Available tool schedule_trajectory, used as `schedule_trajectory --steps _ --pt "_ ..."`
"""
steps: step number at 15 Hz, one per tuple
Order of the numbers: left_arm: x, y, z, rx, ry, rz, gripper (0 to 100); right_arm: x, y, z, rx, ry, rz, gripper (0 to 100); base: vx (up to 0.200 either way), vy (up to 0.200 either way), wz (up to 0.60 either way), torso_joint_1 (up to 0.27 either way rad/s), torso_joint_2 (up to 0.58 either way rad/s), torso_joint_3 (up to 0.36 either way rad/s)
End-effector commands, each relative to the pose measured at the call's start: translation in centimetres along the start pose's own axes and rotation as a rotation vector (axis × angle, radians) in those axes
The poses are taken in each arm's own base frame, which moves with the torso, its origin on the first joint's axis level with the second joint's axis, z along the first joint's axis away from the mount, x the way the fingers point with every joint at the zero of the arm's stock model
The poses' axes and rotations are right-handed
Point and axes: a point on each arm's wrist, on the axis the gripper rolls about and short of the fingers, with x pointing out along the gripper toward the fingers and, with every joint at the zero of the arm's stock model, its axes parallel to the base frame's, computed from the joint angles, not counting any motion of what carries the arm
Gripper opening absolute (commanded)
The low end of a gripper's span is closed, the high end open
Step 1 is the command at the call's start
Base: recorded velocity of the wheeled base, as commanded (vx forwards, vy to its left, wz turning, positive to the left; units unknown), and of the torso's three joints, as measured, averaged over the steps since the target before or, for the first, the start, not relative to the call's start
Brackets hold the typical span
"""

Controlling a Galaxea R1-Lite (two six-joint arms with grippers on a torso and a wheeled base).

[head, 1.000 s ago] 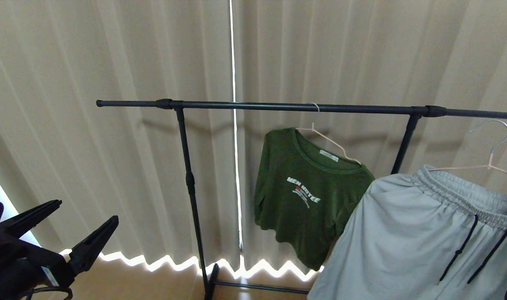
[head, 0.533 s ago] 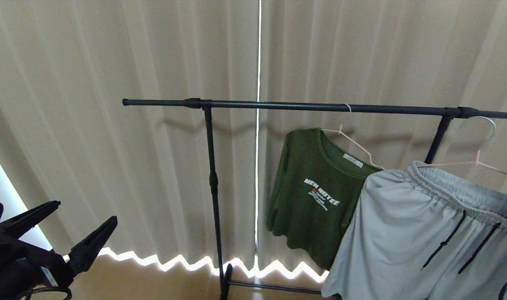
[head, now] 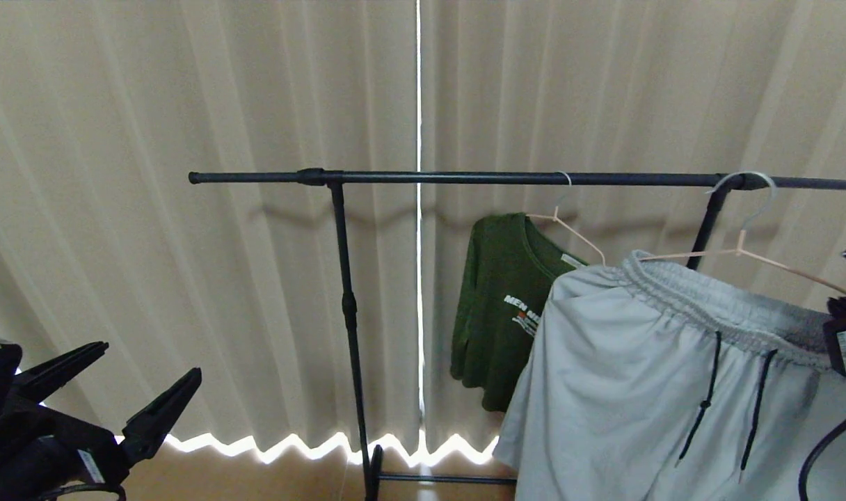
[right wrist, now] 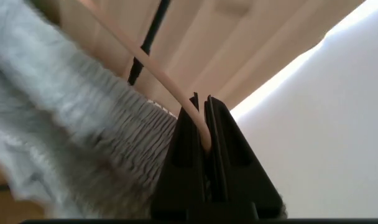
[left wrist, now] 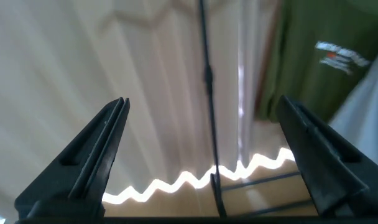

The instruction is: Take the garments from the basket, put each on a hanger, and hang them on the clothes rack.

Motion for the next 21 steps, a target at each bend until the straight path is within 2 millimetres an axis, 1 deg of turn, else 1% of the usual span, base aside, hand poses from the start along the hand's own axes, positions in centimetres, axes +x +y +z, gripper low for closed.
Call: schedule_trajectory --steps 1,4,7,11,15,17,19,21 --pt "0.0 0.0 -0.1 0.000 0.009 0.000 100 0.3 0.8 0.5 -0.012 -0.016 0.037 0 0.000 0.000 0.00 0.000 0.00 0.000" --pt "-0.1 0.0 -0.3 0.002 0.012 0.000 100 0.3 1.6 0.8 -0.025 -0.031 0.074 0 0.000 0.000 0.00 0.000 0.00 0.000" --pt "-0.1 -0.1 -0.3 0.004 0.011 -0.002 100 0.2 1.8 0.9 -0.028 -0.036 0.085 0 0.000 0.000 0.00 0.000 0.00 0.000" --pt "-0.1 0.0 -0.3 0.000 0.013 -0.001 100 -0.1 3.0 1.3 -0.048 -0.059 0.144 0 0.000 0.000 0.00 0.000 0.00 0.000" --pt "-0.3 -0.1 -0.5 0.002 0.018 -0.001 100 0.2 3.4 1.4 -0.048 -0.058 0.160 0 0.000 -0.200 0.00 -0.006 0.00 0.001" --pt "-0.3 -0.1 -0.6 0.004 0.019 -0.003 100 0.4 4.0 1.5 -0.057 -0.053 0.181 0 0.000 -0.200 0.00 0.022 0.01 -0.002" --pt "-0.3 -0.1 -0.6 0.004 0.022 -0.004 100 0.5 4.7 1.7 -0.058 -0.056 0.208 0 0.000 0.000 0.00 0.000 0.00 0.000" --pt "-0.3 -0.1 -0.6 0.003 0.022 -0.002 100 0.5 6.1 2.4 -0.045 -0.072 0.265 0 0.000 0.000 0.00 0.000 0.00 0.000"
